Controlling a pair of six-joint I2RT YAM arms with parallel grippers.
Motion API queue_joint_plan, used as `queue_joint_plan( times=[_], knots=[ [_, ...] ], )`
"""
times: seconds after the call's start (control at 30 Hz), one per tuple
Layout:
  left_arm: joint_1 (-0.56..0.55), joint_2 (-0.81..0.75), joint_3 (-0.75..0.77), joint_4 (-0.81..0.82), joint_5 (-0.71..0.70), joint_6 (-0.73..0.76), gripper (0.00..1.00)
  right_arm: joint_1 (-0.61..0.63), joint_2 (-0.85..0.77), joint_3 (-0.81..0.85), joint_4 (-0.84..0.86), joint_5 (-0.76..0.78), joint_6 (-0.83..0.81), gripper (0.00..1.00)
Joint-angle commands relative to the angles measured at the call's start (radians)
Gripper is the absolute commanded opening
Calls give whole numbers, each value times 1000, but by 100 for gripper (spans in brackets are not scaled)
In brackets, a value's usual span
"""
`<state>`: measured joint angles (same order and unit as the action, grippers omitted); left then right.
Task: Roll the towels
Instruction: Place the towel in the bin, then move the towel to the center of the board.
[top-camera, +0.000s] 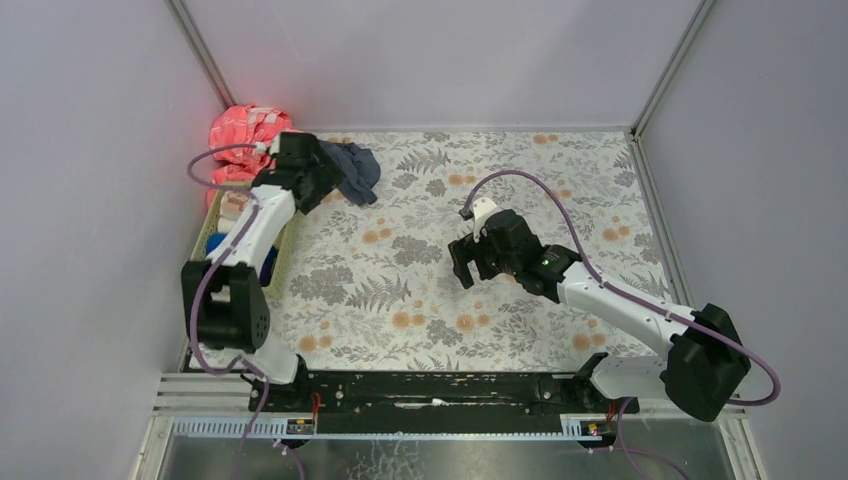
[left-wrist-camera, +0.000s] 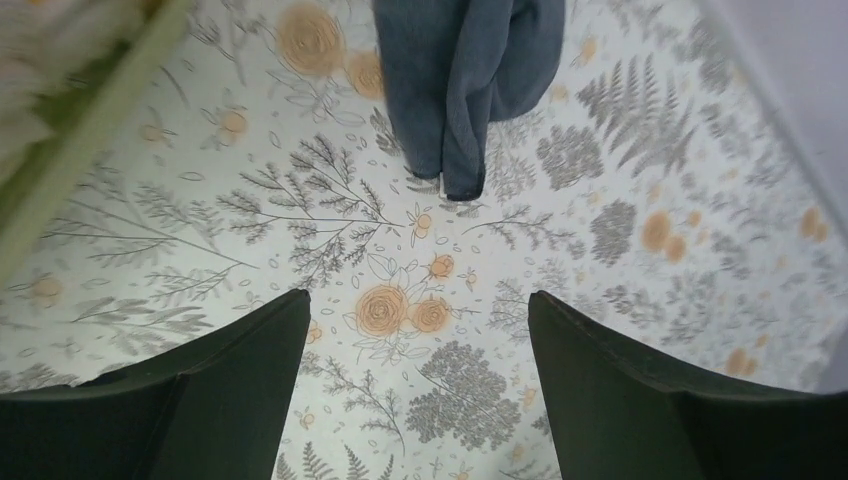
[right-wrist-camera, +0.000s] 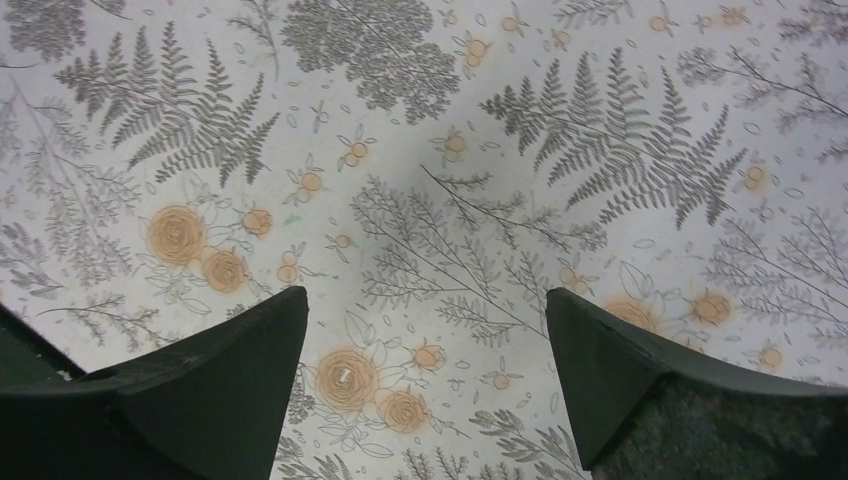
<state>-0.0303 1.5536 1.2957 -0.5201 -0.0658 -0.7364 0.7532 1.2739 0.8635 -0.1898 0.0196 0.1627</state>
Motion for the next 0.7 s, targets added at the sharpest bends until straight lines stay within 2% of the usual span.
queue_joint_plan(
  times=[0.0, 0.13, 0.4, 0.53, 0.67],
  knots=[
    [-72, 151, 40, 96, -130, 17, 79, -5, -68, -42, 53, 125, 40, 97],
    [-124, 312, 142, 132, -189, 68, 78, -5, -90, -87, 78, 148, 51, 100],
    [-128, 558, 315, 163, -194, 94, 70, -5, -84, -106, 73, 159, 65, 100],
    [-128, 665, 391, 155, -155, 97, 58, -5, -71, -100, 62, 154, 68, 99],
    [-137, 715, 426, 136, -53, 99, 36, -5, -74, -100, 59, 158, 72, 99]
  ],
)
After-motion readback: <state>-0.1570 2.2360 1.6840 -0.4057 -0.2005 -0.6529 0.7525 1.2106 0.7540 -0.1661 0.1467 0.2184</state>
